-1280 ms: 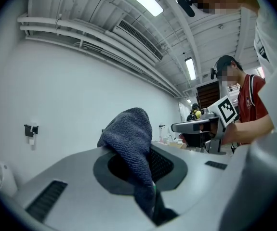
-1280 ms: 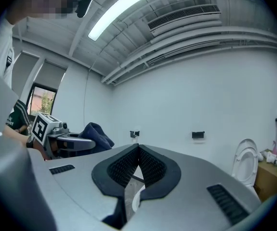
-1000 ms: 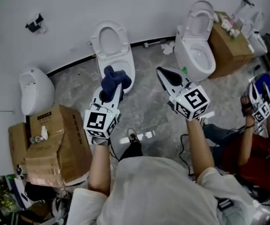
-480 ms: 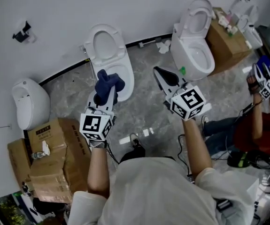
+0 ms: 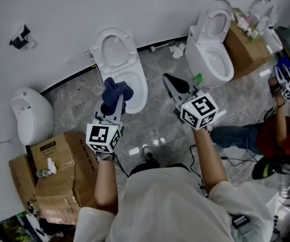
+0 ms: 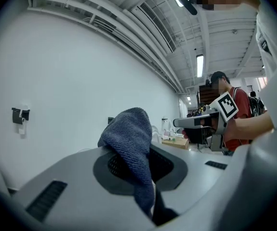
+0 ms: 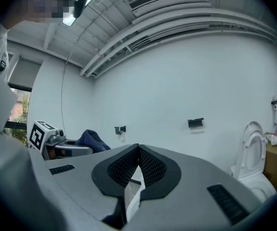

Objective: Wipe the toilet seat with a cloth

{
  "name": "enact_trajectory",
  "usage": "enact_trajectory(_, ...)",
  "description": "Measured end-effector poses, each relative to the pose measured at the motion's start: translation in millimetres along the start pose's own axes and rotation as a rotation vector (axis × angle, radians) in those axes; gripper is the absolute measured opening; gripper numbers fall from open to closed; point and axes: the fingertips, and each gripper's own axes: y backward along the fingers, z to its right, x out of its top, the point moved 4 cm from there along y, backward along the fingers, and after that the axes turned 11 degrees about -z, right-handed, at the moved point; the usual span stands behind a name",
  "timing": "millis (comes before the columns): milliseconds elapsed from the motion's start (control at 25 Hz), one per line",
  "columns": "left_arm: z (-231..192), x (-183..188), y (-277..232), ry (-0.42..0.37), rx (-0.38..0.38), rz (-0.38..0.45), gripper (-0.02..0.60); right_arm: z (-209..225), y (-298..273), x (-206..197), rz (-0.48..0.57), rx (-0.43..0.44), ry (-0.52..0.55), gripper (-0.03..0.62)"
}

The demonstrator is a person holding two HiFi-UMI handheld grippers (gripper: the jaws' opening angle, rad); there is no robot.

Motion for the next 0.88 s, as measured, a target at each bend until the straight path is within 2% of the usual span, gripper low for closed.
enact_trajectory(400, -41, -17, -23, 0.023, -0.005, -0.032, 0.043, 7, -39, -12, -0.036, -0.029, -0.020, 0.020)
enact_trajectory(680, -57, -30, -56, 0.051, -0.015, -0.067, 0.043, 37, -65, -29, -0.040, -0.075, -0.065, 0.020)
enact_trajectory(880, -74, -42, -95, 0.069, -0.014, -0.094, 0.043, 61, -95, -38, -0.064, -0.076, -0.029, 0.020)
